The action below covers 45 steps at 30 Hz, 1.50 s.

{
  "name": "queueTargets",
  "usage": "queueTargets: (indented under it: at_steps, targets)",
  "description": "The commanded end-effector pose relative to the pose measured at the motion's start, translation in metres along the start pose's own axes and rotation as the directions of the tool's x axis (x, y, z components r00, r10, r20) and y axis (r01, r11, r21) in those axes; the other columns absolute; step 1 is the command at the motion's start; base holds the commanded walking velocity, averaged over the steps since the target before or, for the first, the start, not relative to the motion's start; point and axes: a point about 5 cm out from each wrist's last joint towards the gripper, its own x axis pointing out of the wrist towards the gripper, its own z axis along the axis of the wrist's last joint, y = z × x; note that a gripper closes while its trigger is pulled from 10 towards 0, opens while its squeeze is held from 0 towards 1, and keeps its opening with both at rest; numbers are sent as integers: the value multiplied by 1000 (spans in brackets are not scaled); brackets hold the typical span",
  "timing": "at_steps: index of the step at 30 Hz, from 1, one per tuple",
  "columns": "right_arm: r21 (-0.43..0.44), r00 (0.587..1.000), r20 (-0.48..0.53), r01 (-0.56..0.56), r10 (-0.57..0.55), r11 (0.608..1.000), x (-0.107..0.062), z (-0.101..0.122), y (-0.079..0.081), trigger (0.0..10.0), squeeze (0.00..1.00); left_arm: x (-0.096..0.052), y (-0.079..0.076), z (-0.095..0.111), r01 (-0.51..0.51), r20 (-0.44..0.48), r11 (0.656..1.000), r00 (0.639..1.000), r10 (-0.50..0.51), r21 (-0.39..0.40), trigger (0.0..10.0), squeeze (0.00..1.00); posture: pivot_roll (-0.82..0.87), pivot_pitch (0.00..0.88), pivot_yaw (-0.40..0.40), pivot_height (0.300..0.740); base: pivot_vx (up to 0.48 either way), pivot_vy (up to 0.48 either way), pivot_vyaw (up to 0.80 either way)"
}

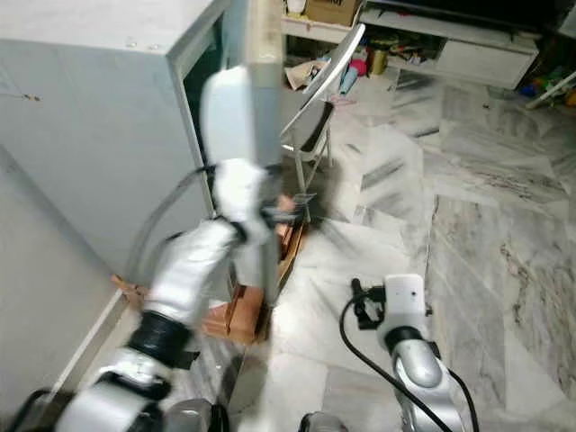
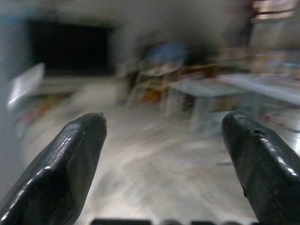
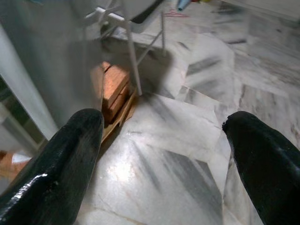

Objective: Restocking fridge

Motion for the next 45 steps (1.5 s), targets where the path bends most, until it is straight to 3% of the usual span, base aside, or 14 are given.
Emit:
queueTargets:
  at_steps: [1, 3, 6, 8, 10, 11, 13, 14, 15, 19, 23, 31, 41, 45]
  targets:
    - [8, 999, -39, 33, -33, 999, -6, -8, -11, 10000, 0, 10, -9, 3, 21, 11, 999, 1000, -20, -47, 10000, 0, -122, 35, -28, 740, 0, 0, 0]
    - [8, 999, -35, 32, -31, 999, -4, -7, -10, 10000, 0, 9, -7, -1, 14, 3, 999, 1000, -14, -37, 10000, 0, -125, 32, -24, 740, 0, 0, 0]
    - [11, 999, -34, 29, -28, 1000, -3, -7, -7, 10000, 0, -7, 16, -17, -61, -55, 998, 997, 60, -7, 10000, 0, -117, 30, -17, 740, 0, 0, 0]
    - [19, 999, -36, 26, -26, 999, -3, -8, -7, 10000, 0, -24, 29, -21, -100, -90, 995, 991, 101, 20, 10000, 0, -112, 27, -13, 740, 0, 0, 0]
    - [24, 999, -29, 23, -22, 999, -1, -6, -6, 10000, 0, -54, 46, -28, -184, -151, 982, 970, 190, 53, 10000, 0, -98, 27, -9, 740, 0, 0, 0]
    - [24, 999, -29, 23, -22, 999, -1, -6, -6, 10000, 0, -54, 46, -28, -184, -151, 982, 970, 190, 53, 10000, 0, -98, 27, -9, 740, 0, 0, 0]
    - [15, 1000, -20, 25, -24, 1000, 0, -5, -6, 10000, 0, -81, 58, -36, -252, -183, 964, 947, 263, 80, 10000, 0, -90, 31, -6, 740, 0, 0, 0]
    - [15, 1000, -20, 25, -24, 1000, 0, -5, -6, 10000, 0, -81, 58, -36, -252, -183, 964, 947, 263, 80, 10000, 0, -90, 31, -6, 740, 0, 0, 0]
    - [7, 1000, -2, 28, -28, 1000, 0, -2, -7, 10000, 0, -109, 67, -41, -315, -211, 942, 919, 333, 115, 10000, 0, -82, 35, -8, 740, 0, 0, 0]
    - [19, 999, 36, 38, -38, 999, 3, 7, -8, 10000, 0, -150, 74, -42, -356, -249, 918, 886, 392, 177, 10000, 0, -62, 41, -17, 740, 0, -145, 0]
    - [24, 998, 56, 19, -21, 1000, 11, 14, -1, 10000, 0, -180, 80, -44, -401, -292, 891, 845, 449, 212, 10000, 0, -57, 37, -21, 740, 0, -412, 0]
    - [41, 997, 72, 19, -22, 999, 15, 16, 3, 10000, 0, -188, 75, -55, -557, -281, 816, 767, 577, 156, 10000, 0, -68, 16, -40, 740, 0, -458, -393]
    - [41, 996, 86, 13, -16, 999, 21, 19, 5, 10000, 0, -170, 83, -53, -568, -251, 808, 768, 589, 157, 10000, 0, -64, 9, -39, 740, 55, -427, 0]
    - [41, 996, 88, 17, -21, 999, 23, 19, 7, 10000, 0, -154, 91, -51, -553, -229, 818, 785, 576, 159, 10000, 0, -72, 2, -35, 740, 395, -151, 0]
